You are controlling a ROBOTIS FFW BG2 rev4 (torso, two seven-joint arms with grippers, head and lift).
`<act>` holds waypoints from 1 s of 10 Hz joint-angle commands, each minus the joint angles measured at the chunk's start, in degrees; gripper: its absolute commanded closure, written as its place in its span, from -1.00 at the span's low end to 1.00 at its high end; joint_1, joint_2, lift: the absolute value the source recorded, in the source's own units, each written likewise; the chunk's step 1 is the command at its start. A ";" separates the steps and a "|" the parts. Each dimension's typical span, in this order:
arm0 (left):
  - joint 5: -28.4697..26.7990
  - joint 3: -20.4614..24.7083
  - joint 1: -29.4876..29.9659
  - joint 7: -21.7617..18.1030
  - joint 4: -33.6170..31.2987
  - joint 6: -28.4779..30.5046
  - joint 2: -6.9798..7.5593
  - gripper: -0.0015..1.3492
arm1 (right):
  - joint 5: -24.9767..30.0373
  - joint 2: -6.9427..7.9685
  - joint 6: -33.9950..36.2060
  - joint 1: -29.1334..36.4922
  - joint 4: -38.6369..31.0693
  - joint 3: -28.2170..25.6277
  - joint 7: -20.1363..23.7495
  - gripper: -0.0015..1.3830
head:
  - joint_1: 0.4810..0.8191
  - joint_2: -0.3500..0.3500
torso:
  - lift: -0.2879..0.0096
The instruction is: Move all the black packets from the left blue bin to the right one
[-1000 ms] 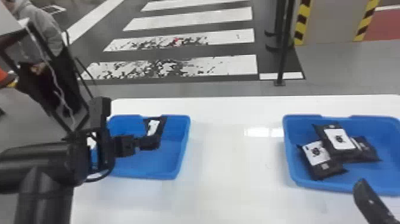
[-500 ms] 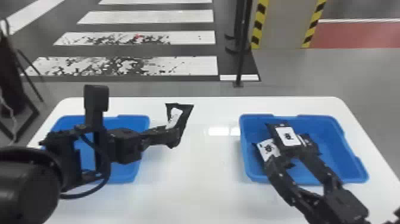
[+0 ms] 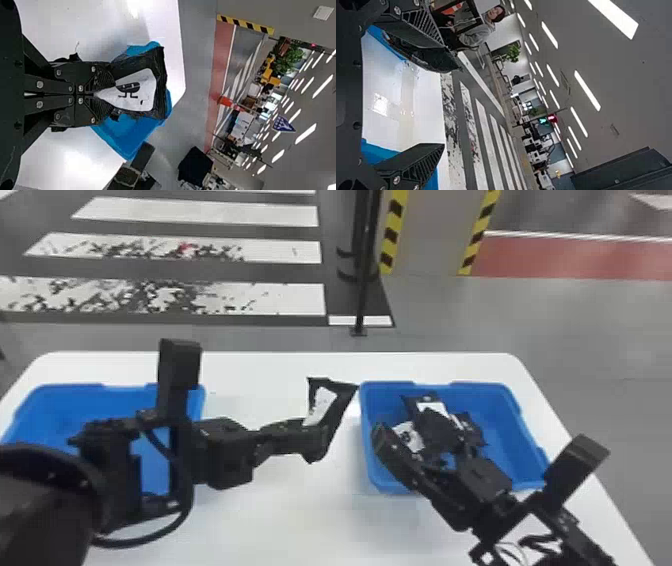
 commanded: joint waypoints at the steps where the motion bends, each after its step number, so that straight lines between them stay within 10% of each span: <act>1: 1.07 -1.60 -0.44 0.00 0.01 -0.12 0.02 0.79 | -0.73 -0.62 0.40 -1.59 0.42 0.65 -0.01 -0.80 | 0.27 -0.26 | -0.10; 5: 3.01 -5.37 -1.85 0.00 0.15 0.16 0.20 0.79 | -3.82 -1.76 0.40 -4.69 2.81 4.88 -0.71 -0.75 | 0.27 -0.32 | -0.10; 8: 3.47 -5.82 -1.85 0.00 0.15 0.30 0.20 0.79 | -5.53 -1.85 -1.15 -5.11 4.08 5.11 -0.97 0.67 | 0.27 -0.33 | -0.10; 10: 3.47 -5.82 -1.85 0.00 0.15 0.30 0.20 0.79 | -5.42 -1.85 -2.14 -5.11 4.22 5.34 -0.97 0.84 | 0.27 -0.34 | -0.10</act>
